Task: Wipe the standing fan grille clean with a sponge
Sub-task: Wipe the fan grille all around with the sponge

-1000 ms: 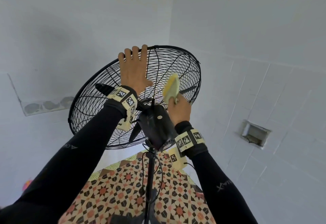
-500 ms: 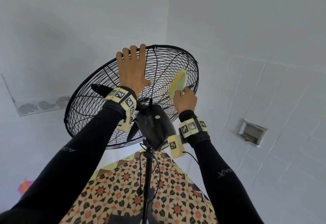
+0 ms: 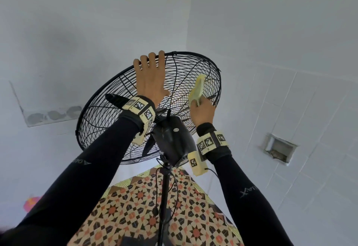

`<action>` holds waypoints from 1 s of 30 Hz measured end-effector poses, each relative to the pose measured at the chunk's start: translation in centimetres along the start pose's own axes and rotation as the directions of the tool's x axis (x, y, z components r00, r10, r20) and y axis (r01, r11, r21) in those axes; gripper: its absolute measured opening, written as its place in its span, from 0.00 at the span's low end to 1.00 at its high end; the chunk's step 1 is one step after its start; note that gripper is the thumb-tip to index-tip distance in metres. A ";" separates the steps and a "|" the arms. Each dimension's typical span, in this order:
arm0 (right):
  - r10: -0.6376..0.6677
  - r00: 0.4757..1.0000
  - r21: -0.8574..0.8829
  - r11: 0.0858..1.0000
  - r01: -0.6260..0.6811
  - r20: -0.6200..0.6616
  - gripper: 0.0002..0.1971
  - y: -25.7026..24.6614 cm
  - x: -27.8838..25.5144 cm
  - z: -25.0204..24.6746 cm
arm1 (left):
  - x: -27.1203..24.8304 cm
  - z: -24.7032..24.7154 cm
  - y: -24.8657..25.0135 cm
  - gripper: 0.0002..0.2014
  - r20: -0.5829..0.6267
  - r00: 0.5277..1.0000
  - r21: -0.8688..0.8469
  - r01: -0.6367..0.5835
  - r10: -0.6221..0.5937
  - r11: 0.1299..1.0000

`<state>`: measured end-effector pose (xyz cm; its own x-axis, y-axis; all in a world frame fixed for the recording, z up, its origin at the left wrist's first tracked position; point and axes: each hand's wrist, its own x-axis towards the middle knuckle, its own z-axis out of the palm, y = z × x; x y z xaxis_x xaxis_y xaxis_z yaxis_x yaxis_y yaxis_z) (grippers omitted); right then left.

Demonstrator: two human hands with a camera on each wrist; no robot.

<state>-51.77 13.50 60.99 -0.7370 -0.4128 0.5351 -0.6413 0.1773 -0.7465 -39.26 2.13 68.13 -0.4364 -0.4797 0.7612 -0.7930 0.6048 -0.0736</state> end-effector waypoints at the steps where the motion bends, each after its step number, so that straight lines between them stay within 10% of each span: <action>1: -0.083 0.995 0.000 0.997 0.083 0.058 0.09 -0.2 -0.3 -0.1 | 0.0 0.0 -0.1 0.66 0.003 1.000 0.008 0.010 -0.010 1.000; 4: -0.175 0.969 0.037 0.985 0.171 0.172 0.11 -0.1 -0.5 -1.2 | 0.1 0.2 -0.4 0.66 0.000 1.000 0.017 0.009 -0.009 1.000; 9: 0.153 0.988 0.012 0.988 -0.152 -0.024 0.14 -0.5 2.2 -2.9 | 0.0 -0.1 0.3 0.65 0.015 1.000 0.005 -0.019 0.019 1.000; 15: -0.247 0.953 -0.005 0.968 0.251 0.174 0.16 -2.5 -0.3 -1.6 | 0.1 0.3 -0.5 0.65 0.001 1.000 -0.004 0.019 -0.019 1.000; 21: 0.039 0.997 0.008 0.999 -0.038 -0.070 0.15 -2.5 1.8 -4.0 | -0.1 0.1 0.1 0.65 0.003 1.000 -0.008 -0.009 0.009 1.000; 26: -0.209 0.972 0.002 0.978 0.210 0.108 0.14 -3.9 0.7 -3.0 | 0.2 0.1 0.0 0.65 0.003 0.999 -0.002 0.036 -0.036 0.999; 30: -0.050 0.998 0.042 0.998 0.048 0.045 0.14 -2.5 2.2 -5.0 | -0.1 0.2 0.1 0.66 0.005 1.000 0.019 0.015 -0.015 1.000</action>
<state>-52.85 16.58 66.05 -0.6936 -0.4607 0.5538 -0.6666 0.1190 -0.7359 -39.36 2.13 67.94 -0.4270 -0.4919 0.7588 -0.8071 0.5857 -0.0745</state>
